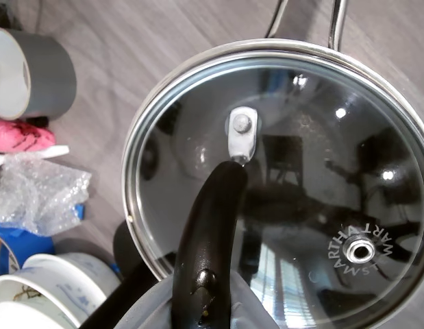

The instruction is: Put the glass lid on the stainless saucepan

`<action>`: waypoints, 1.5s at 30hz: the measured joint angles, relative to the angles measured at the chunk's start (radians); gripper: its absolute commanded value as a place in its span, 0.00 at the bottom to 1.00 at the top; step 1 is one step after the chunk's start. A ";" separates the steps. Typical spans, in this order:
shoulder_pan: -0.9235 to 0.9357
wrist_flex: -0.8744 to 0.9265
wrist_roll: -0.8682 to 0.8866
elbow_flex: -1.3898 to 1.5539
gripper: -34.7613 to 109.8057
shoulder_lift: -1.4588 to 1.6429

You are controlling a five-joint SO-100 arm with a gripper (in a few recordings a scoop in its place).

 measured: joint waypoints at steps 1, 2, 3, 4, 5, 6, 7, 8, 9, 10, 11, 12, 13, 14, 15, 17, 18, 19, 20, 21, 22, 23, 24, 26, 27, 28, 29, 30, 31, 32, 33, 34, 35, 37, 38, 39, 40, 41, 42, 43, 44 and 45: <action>0.000 -0.003 0.000 0.000 0.24 -0.003; 0.000 -0.005 0.000 0.000 0.24 -0.006; -0.002 -0.005 0.000 0.000 0.24 -0.008; -0.002 -0.005 0.000 0.000 0.24 -0.012; -0.003 -0.005 0.000 0.000 0.25 -0.014; -0.003 -0.005 0.000 0.000 0.27 -0.014; -0.003 -0.005 0.000 0.000 0.30 -0.015; -0.003 -0.005 0.000 0.000 0.32 -0.017; -0.003 -0.005 0.000 0.000 0.33 -0.017; -0.002 -0.005 0.000 0.000 0.33 -0.017; -0.002 -0.005 0.000 0.000 0.33 -0.017; -0.002 -0.005 0.000 0.000 0.33 -0.017; -0.002 -0.002 0.000 0.000 0.33 -0.017; 0.000 0.002 0.000 -0.003 0.33 -0.017; 0.002 0.003 0.000 -0.008 0.33 -0.017; 0.002 0.012 0.000 -0.014 0.33 -0.015; 0.002 0.017 0.000 -0.017 0.33 -0.014; 0.002 0.017 0.000 -0.018 0.33 -0.012; 0.002 0.025 0.000 -0.018 0.33 -0.002; 0.002 0.028 -0.002 -0.018 0.33 0.011; 0.005 0.032 -0.002 -0.018 0.33 0.029; 0.005 0.034 -0.002 -0.018 0.33 0.044; 0.005 0.029 0.000 -0.021 0.33 0.063; -0.002 0.031 0.000 -0.028 0.33 0.107; -0.003 0.031 0.000 -0.029 0.33 0.130; -0.002 0.031 0.002 -0.029 0.33 0.155; 0.005 0.032 0.008 -0.026 0.33 0.186; 0.009 0.034 0.009 -0.012 0.32 0.222; 0.006 0.034 0.012 0.005 0.29 0.261; 0.000 0.034 0.021 0.021 0.24 0.299; -0.011 0.034 0.026 0.034 0.24 0.325; -0.021 0.034 0.038 0.055 0.24 0.356; -0.037 0.034 0.067 0.107 0.24 0.405; -0.100 0.025 0.107 0.308 0.24 0.572; -0.150 -0.025 0.127 0.443 0.24 0.689; -0.193 -0.087 0.137 0.589 0.24 0.811; -0.232 -0.166 0.146 0.744 0.24 0.939; -0.264 -0.249 0.147 0.907 0.24 1.066; -0.287 -0.324 0.149 1.069 0.24 1.190; -0.299 -0.388 0.153 1.230 0.24 1.305; -0.314 -0.430 0.158 1.384 0.24 1.413; -0.318 -0.456 0.161 1.509 0.24 1.485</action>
